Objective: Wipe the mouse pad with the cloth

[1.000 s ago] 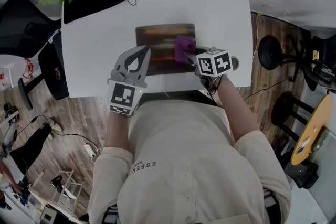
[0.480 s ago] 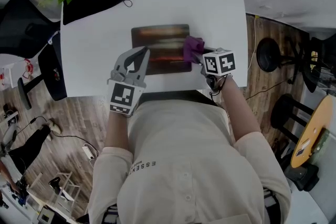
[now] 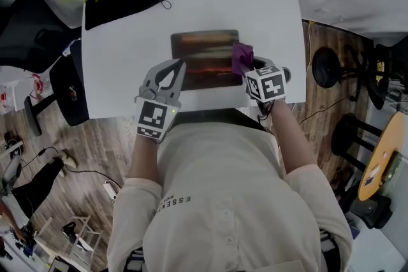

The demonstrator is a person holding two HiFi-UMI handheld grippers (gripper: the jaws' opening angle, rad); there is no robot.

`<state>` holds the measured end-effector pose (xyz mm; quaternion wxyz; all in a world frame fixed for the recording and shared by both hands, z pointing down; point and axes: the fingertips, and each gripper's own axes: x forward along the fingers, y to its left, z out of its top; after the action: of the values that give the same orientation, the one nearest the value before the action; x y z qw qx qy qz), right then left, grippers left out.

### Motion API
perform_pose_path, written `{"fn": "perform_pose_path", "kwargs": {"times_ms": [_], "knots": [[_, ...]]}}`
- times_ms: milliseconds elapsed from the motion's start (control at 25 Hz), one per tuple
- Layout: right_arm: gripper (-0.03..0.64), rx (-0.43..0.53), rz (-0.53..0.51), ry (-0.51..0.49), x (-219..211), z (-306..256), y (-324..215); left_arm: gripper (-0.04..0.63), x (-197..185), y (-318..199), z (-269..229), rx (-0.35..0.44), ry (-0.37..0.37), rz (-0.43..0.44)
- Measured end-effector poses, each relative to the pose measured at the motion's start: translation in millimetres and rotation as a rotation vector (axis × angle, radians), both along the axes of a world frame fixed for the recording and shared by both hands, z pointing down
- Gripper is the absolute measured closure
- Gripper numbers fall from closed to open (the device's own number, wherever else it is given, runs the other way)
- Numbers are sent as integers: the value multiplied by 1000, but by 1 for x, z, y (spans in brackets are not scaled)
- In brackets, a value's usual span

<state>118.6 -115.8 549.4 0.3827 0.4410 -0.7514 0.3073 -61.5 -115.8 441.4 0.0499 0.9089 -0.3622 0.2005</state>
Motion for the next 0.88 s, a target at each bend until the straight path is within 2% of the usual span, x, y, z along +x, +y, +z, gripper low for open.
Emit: {"fn": "perform_pose_path", "kwargs": {"times_ms": [240,520,680,880], "knots": [[514,-6,-61,-50,-76,-10,20,594,-41,2,-15,35,34,32],[514,-61,-133,-100,-157,1,47,594,-84,19,-13,32,57,49],[515,-82,-140,-69,-185,12,54,594,-105,26,-13,38,101,55],[517,-90,-151,-28,-204,18,57,594,-121,30,-15,10,146,20]]}}
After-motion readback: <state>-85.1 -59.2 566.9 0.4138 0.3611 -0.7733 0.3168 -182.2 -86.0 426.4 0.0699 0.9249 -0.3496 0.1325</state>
